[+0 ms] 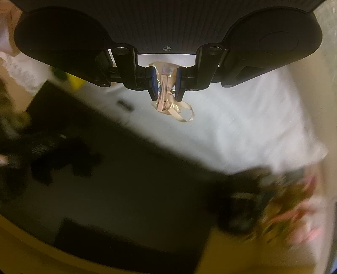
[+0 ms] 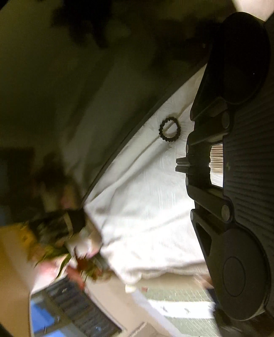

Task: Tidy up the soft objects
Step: 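Grasp the black beaded bracelet with the right gripper while the left holds the bow clip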

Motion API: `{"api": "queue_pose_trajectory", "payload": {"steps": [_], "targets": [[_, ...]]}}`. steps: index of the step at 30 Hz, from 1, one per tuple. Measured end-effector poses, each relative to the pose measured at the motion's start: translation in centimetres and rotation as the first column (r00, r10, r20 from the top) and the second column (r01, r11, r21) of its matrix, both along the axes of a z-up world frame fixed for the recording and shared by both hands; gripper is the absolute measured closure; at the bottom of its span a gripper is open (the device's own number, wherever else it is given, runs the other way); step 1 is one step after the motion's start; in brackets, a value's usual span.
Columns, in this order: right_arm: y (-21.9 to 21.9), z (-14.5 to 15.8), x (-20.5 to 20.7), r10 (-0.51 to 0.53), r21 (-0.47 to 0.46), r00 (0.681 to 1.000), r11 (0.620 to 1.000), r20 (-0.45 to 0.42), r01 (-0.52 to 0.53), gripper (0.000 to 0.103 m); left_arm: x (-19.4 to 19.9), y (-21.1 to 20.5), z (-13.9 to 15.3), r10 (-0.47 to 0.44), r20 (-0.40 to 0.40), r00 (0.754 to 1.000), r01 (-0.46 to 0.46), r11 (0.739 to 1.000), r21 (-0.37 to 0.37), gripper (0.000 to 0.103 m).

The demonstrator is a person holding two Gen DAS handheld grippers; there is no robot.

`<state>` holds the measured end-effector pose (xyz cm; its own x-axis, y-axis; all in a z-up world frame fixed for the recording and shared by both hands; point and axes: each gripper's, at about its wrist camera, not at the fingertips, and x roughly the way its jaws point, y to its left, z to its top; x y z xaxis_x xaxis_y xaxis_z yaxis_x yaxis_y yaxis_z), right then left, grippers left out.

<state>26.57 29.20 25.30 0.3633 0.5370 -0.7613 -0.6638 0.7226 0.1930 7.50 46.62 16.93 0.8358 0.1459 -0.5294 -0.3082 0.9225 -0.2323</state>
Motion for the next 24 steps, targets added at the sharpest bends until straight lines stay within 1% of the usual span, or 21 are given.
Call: {"api": "queue_pose_trajectory", "payload": {"steps": [2, 3, 5, 6, 8, 11, 13, 15, 17, 19, 24], "targets": [[-2.6, 2.1, -1.5, -0.002, 0.004, 1.0, 1.0, 0.014, 0.002, 0.103, 2.0, -1.2, 1.0, -0.037, 0.015, 0.999, 0.037, 0.999, -0.007, 0.083], [-3.7, 2.7, -2.0, 0.002, 0.004, 1.0, 1.0, 0.011, -0.002, 0.103, 3.0, -1.8, 1.2, -0.055, 0.018, 0.998, 0.055, 0.998, -0.015, 0.083], [-5.3, 2.8, -2.0, -0.002, -0.009, 1.0, 1.0, -0.005, 0.002, 0.102, 4.6, -2.8, 1.1, -0.076, 0.017, 0.997, 0.076, 0.997, -0.021, 0.083], [-5.5, 2.6, -1.5, -0.013, -0.019, 1.0, 1.0, -0.019, 0.012, 0.1, 5.3, -3.3, 0.7, -0.086, 0.013, 0.996, 0.086, 0.996, -0.028, 0.083], [-5.4, 0.7, -0.2, -0.043, -0.05, 0.997, 0.998, -0.057, 0.04, 0.095, 5.8, -4.0, -0.5, -0.107, 0.007, 0.994, 0.108, 0.993, -0.054, 0.083], [-3.2, -2.9, 2.7, -0.097, -0.09, 0.983, 0.992, -0.153, 0.084, 0.095, 5.7, -4.3, -3.0, -0.124, -0.018, 0.992, 0.122, 0.986, -0.112, 0.083], [-1.1, -4.8, 4.6, -0.116, -0.114, 0.975, 0.989, -0.188, 0.095, 0.095, 5.6, -3.7, -4.4, -0.117, -0.041, 0.992, 0.11, 0.982, -0.151, 0.083], [1.6, -6.7, 6.3, -0.119, -0.145, 0.975, 0.985, -0.188, 0.092, 0.095, 5.0, -2.9, -5.5, -0.105, -0.055, 0.993, 0.094, 0.979, -0.179, 0.083], [4.0, -8.5, 7.7, -0.12, -0.182, 0.98, 0.979, -0.157, 0.091, 0.095, 3.9, -2.3, -6.2, -0.088, -0.064, 0.994, 0.074, 0.979, -0.188, 0.083], [6.0, -9.8, 9.0, -0.111, -0.203, 0.983, 0.976, -0.149, 0.08, 0.095, 3.1, -1.3, -6.6, -0.071, -0.075, 0.995, 0.056, 0.98, -0.19, 0.083], [8.9, -13.0, 11.1, -0.073, -0.248, 0.985, 0.968, -0.156, 0.032, 0.095, 0.9, 0.5, -7.5, -0.013, -0.111, 0.994, -0.009, 0.982, -0.19, 0.083]]}}
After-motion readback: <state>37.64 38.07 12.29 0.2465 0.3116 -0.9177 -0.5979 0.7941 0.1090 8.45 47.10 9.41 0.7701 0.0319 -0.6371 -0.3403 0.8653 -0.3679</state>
